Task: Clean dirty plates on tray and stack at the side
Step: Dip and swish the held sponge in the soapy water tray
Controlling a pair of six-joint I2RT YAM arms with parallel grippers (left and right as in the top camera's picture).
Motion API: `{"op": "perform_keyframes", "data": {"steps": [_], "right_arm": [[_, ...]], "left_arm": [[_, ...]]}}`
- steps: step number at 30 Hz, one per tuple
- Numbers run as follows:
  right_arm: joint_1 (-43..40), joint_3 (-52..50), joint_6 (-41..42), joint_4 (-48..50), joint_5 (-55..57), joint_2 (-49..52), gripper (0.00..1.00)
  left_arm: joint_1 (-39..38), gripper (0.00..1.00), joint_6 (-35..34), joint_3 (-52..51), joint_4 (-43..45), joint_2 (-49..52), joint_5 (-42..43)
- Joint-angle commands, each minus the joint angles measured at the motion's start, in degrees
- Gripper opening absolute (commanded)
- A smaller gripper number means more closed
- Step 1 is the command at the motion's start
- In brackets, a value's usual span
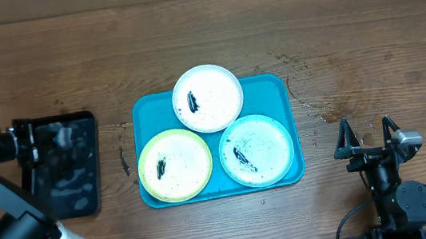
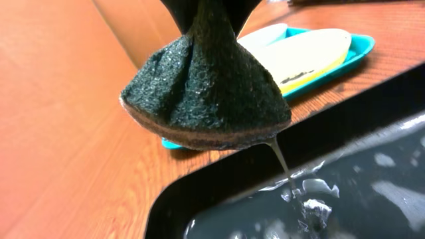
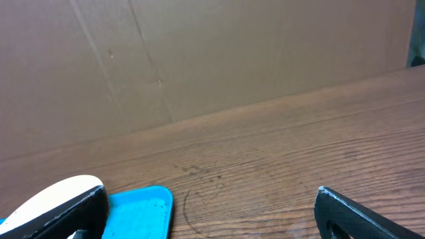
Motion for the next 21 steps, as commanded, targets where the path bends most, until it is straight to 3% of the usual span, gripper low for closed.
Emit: {"op": "perform_keyframes", "data": {"steps": [1,9,11,15,17,21], "right_arm": [[-0.35,-0.59,-0.42,0.42,0.72,-0.20,1.00],[-0.35,-0.59,-0.42,0.42,0.72,-0.20,1.00],[-0.35,-0.59,-0.42,0.42,0.72,-0.20,1.00],[-0.35,-0.59,-0.42,0.42,0.72,-0.20,1.00],[-0.35,-0.59,-0.42,0.42,0.72,-0.20,1.00],[-0.35,-0.59,-0.42,0.42,0.72,-0.20,1.00]], "left_arm": [[1.84,0.04,2.43,1.29,-0.31,0.07,2.89],[3.56,0.04,2.43,1.29,-1.33,0.09,15.23],[3.56,0.04,2.47,1.29,0.70,0.07,9.79],[2.54,0.04,2.40,0.52,3.41,0.26,-14.73],[1.92,0.04,2.43,-0.83,3.65,0.33,-15.80],[1.90,0.04,2.47,-2.40,2.71,0.31,-8.83]]}}
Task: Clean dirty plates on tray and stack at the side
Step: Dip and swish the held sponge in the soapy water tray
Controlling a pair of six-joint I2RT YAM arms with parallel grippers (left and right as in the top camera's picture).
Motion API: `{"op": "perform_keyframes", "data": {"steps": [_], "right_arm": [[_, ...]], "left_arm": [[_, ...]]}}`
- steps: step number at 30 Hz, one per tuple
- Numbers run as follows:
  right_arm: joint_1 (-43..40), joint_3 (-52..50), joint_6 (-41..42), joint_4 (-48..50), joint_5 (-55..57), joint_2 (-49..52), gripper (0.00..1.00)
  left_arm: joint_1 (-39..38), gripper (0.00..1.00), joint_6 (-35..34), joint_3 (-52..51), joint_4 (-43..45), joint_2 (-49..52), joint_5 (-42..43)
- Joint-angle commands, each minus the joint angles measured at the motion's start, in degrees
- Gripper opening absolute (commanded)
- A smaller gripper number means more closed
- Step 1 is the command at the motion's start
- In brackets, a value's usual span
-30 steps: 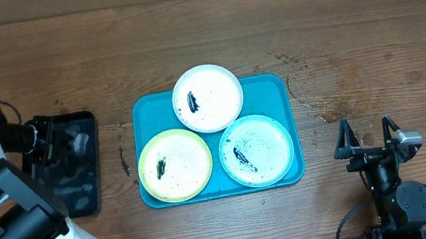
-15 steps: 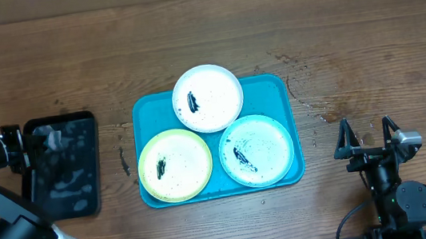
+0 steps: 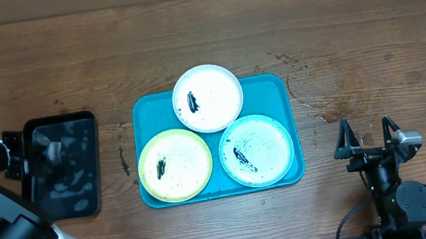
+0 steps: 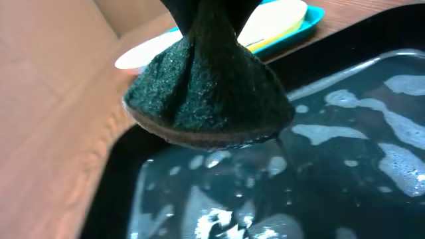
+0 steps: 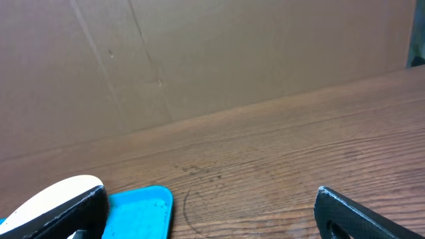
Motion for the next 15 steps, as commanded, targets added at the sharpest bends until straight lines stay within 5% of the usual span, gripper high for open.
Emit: {"op": "perform_keyframes", "data": {"steps": [1,9,15], "right_arm": [[-0.35,-0.59,-0.44,0.44,0.72,-0.20,1.00],[-0.35,-0.61,-0.44,0.44,0.72,-0.20,1.00],[-0.35,-0.61,-0.44,0.44,0.72,-0.20,1.00]], "left_arm": [[-0.46,0.04,1.46,-0.63,-1.40,0.22,1.84],[-0.37,0.04,5.35,4.87,-5.33,0.07,6.71],[-2.47,0.04,2.95,-1.86,2.29,0.63,-5.44]]}}
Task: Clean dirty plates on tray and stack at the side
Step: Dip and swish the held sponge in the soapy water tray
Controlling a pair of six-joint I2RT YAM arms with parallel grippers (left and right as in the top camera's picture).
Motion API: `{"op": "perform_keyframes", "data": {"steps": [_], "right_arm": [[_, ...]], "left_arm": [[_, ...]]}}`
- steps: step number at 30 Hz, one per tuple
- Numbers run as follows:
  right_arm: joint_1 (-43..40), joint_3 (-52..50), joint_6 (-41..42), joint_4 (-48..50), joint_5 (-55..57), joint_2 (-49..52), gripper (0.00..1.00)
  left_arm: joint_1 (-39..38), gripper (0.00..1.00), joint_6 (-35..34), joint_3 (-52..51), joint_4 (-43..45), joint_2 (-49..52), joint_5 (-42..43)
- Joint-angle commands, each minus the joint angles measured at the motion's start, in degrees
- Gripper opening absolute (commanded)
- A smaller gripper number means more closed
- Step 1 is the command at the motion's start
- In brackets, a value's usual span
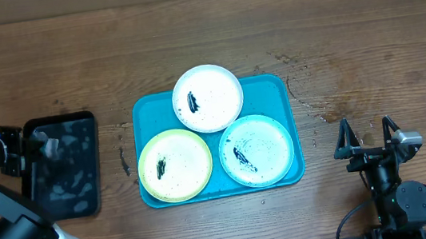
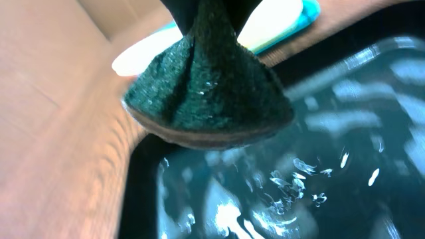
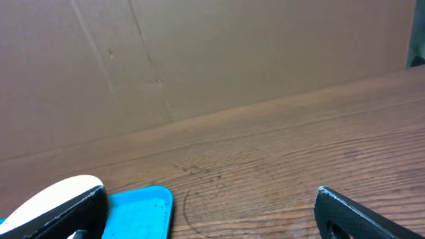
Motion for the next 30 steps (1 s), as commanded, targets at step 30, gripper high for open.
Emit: {"op": "perform_keyframes", "data": {"steps": [30], "right_arm": [[-0.35,-0.59,-0.46,0.42,0.72,-0.20,1.00]], "left_arm": [[-3.04,0.04,0.92,4.37,-5.05,0.83,-2.82]]}}
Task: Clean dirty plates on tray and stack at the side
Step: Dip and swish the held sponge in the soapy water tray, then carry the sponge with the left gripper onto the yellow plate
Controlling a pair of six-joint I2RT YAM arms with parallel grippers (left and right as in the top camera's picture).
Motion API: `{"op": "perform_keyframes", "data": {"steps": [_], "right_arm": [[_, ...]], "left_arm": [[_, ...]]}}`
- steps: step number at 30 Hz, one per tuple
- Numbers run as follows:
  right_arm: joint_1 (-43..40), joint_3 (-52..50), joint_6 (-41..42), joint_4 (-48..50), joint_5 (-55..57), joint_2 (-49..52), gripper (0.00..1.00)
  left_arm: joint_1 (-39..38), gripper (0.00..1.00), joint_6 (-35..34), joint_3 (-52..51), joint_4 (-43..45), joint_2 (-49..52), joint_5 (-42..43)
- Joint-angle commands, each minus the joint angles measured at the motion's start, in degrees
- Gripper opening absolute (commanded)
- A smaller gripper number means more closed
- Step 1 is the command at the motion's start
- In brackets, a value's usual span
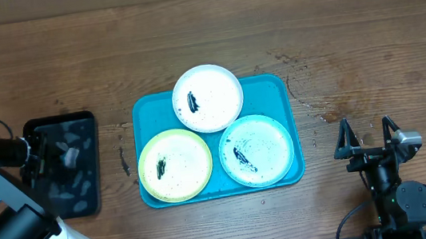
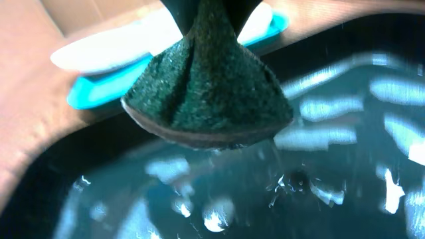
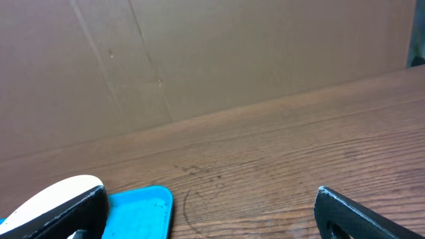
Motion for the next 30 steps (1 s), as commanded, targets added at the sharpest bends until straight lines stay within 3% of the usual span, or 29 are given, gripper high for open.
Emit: {"op": "perform_keyframes", "data": {"steps": [1,5,10,15,18,23,30], "right_arm": [[-0.35,-0.59,-0.44,0.46,0.72,-0.20,1.00],[-0.35,-0.59,-0.44,0.46,0.72,-0.20,1.00],[-0.33,-0.59,-0.44,0.46,0.72,-0.20,1.00],[-0.35,-0.59,-0.44,0.46,0.72,-0.20,1.00],[-0.35,-0.59,-0.44,0.46,0.72,-0.20,1.00],[-0.35,-0.59,-0.44,0.46,0.72,-0.20,1.00],[-0.33,-0.59,-0.44,0.46,0.72,-0.20,1.00]], "left_arm": [[0.87,0.04,1.40,9.64,-4.09,-0.94,2.23],[0.74,0.04,1.29,13.77,-5.60,-0.92,-2.03],[-1.77,0.04,1.25,4.26,1.20,-0.83,-10.80],[-2.23,0.04,-0.26,-0.37,3.76,-0.87,-4.42],[-2.01,0.04,0.20,5.05,-2.03,-0.96,-1.73],[-3.37,0.04,6.62,20.90,-16.52,-1.11,-2.62],[-9.14,0.04,7.91,24.61,-17.90,-10.05,-1.11]]}}
